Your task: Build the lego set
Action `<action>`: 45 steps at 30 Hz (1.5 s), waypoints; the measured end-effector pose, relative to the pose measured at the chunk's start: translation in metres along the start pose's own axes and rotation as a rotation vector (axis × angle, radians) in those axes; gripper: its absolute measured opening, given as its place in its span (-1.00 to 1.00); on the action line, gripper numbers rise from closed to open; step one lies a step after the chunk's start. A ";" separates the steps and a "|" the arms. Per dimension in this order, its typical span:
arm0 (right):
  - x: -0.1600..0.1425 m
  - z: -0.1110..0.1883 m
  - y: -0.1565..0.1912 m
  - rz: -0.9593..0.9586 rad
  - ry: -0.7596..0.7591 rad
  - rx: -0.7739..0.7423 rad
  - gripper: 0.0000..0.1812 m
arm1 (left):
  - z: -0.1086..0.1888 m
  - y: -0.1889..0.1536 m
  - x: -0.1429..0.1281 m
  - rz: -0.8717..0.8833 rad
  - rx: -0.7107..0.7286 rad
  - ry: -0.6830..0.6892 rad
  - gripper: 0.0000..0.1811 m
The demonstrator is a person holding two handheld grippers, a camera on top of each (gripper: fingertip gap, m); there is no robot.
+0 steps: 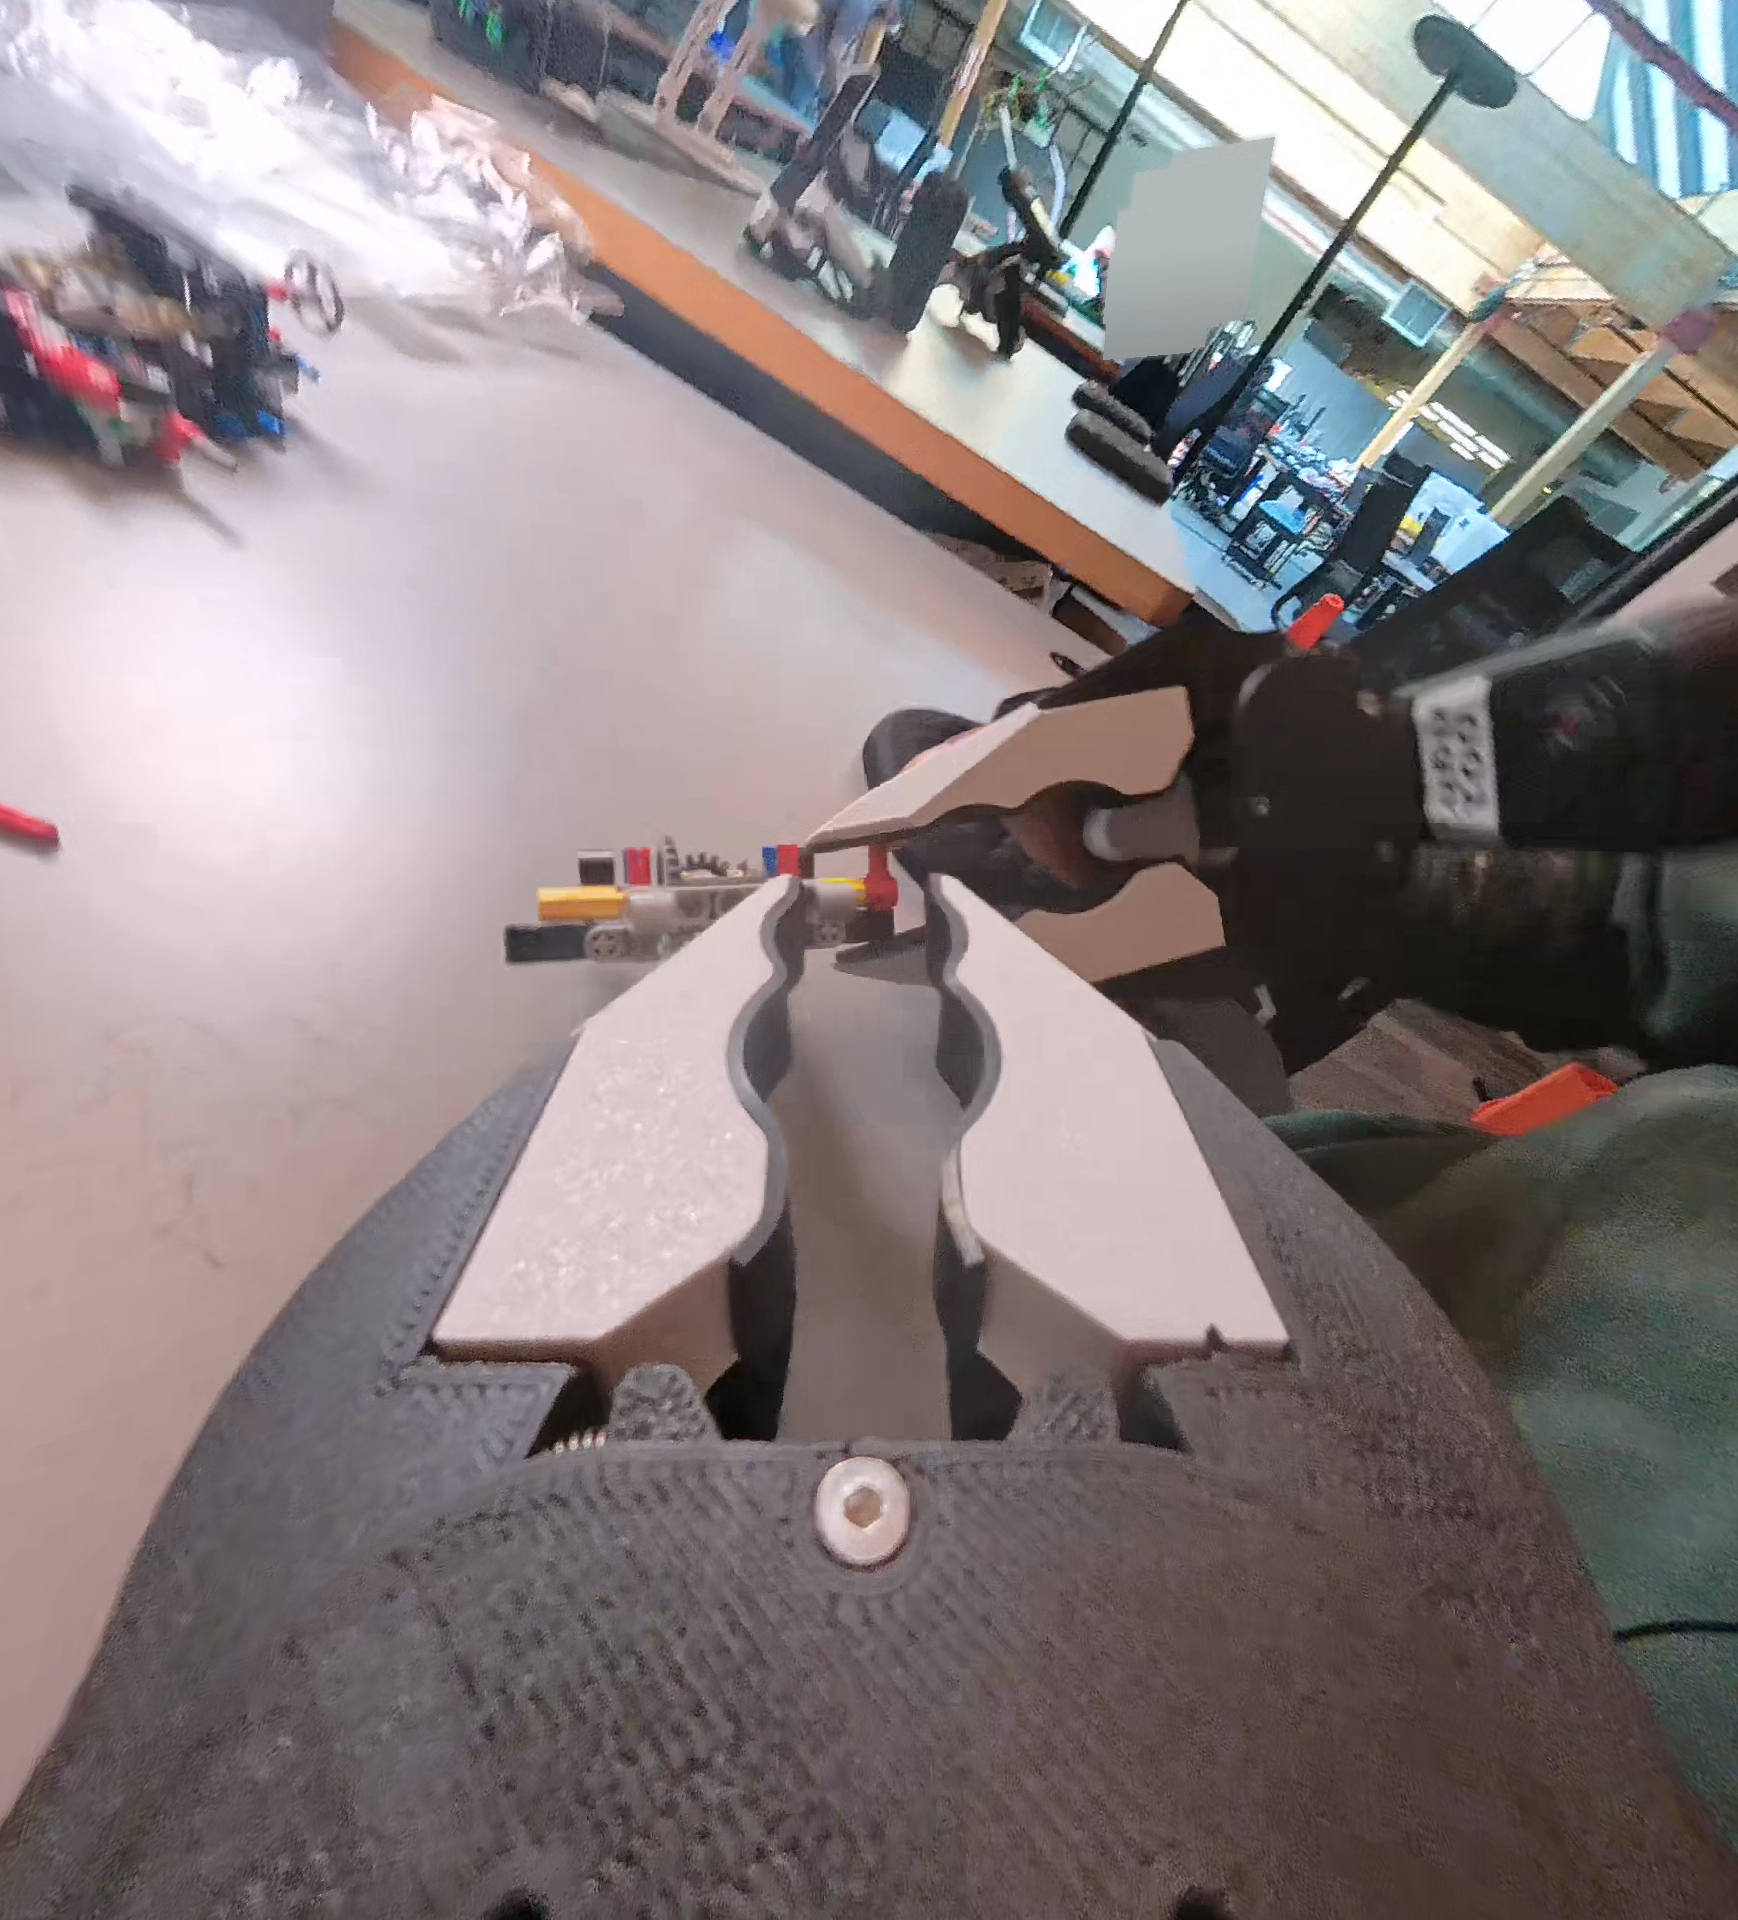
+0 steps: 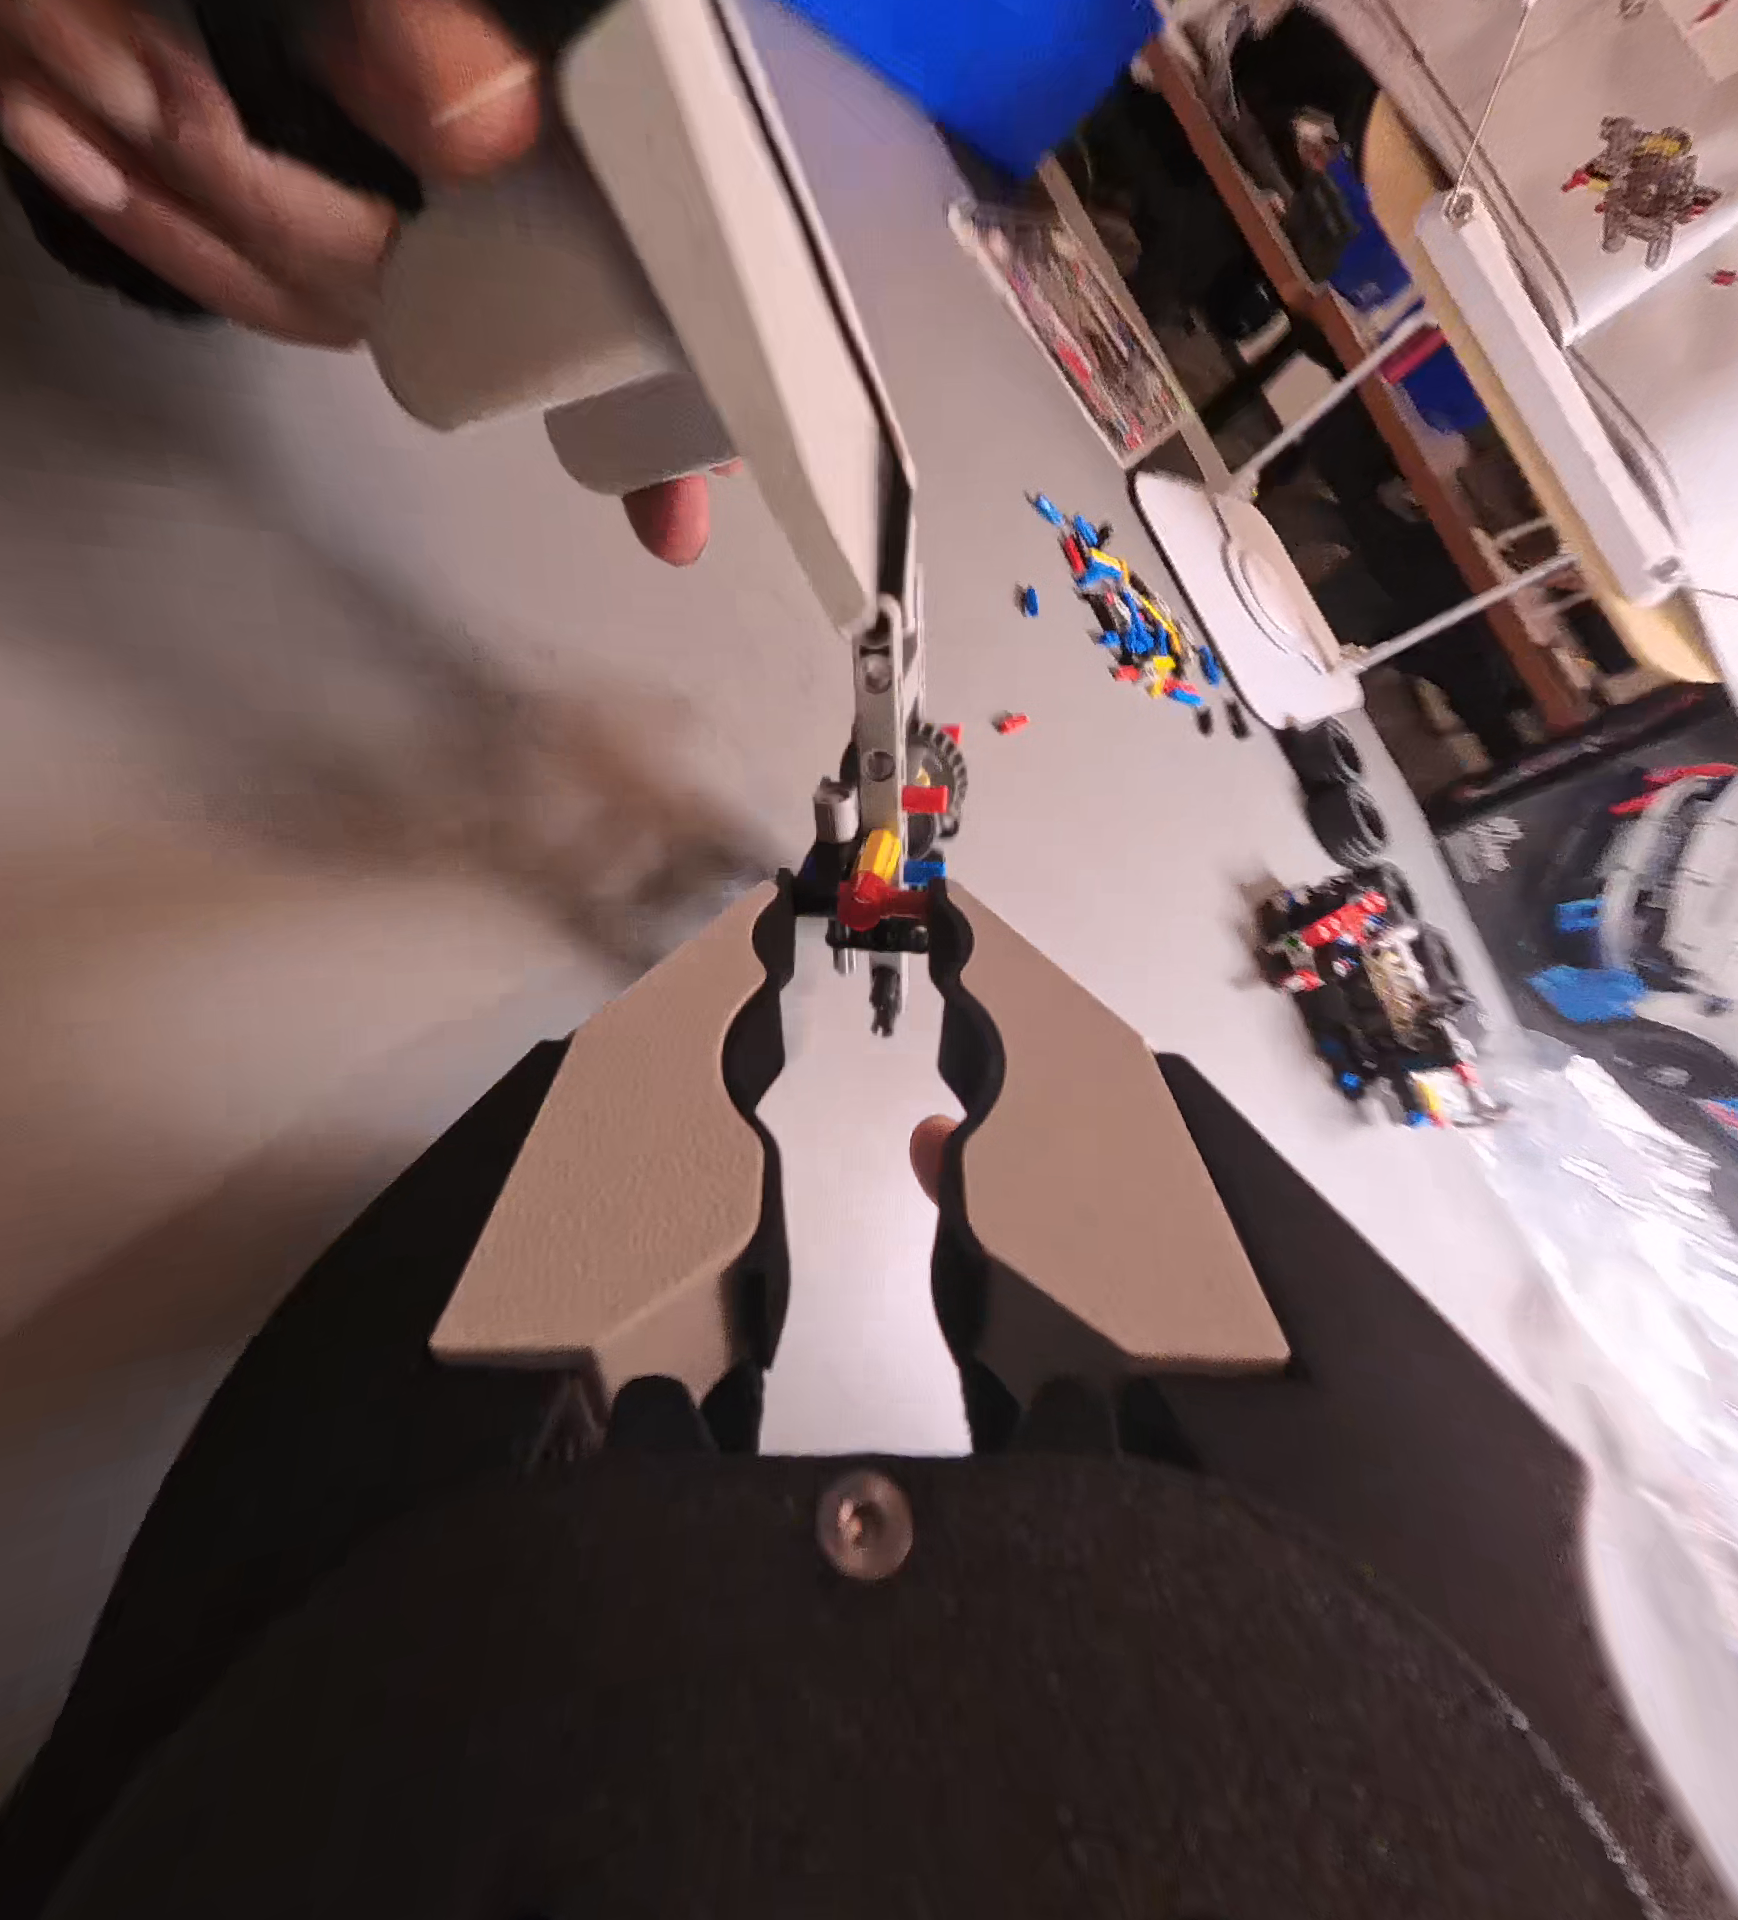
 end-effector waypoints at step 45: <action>0.028 -0.001 -0.045 -0.397 -0.504 0.721 -0.57 | 0.017 0.010 0.011 -0.635 0.142 -0.072 -0.71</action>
Point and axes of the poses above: each gripper's, where its closed fingertips meet, z back along the fingers, x out of its top, y = z × x across the jaws, the point moved 7 cm from there along z, back along the fingers, and after that the axes turned 13 degrees about -z, right-handed, at the moved point
